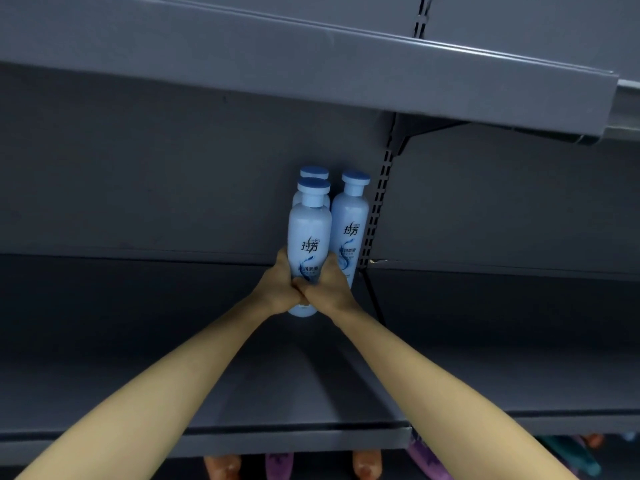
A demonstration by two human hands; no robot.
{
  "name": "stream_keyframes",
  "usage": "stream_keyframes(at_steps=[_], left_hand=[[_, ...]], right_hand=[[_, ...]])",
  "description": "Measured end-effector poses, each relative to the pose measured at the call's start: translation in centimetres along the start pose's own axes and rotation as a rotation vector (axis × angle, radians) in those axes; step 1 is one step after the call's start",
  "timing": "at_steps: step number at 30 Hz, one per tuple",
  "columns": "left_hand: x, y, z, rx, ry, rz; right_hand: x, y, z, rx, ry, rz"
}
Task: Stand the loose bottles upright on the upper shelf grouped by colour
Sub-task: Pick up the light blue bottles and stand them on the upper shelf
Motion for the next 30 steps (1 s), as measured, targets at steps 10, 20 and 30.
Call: stream_keyframes(at_steps=[10, 20, 30], left_hand=[[0.0, -0.2, 0.1, 0.007, -0.024, -0.001], [0.1, 0.1, 0.2, 0.016, -0.027, -0.010], [-0.1, 0.0, 0.3, 0.025, -0.038, 0.002]], right_hand=[[1.0, -0.4, -0.3, 0.014, -0.035, 0.017], [0.8, -0.3, -0.3, -0.013, -0.028, 0.030], [0.6, -0.2, -0.3, -0.028, -0.025, 0.033]])
Point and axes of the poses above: each hand's wrist, its own y-axis towards the middle knuckle, its own z-axis out of the palm, x = y × z, the point moved 1 cm from there along y, towards the middle knuckle, and after that the axes turned 15 degrees about -z, right-handed, at the moved point
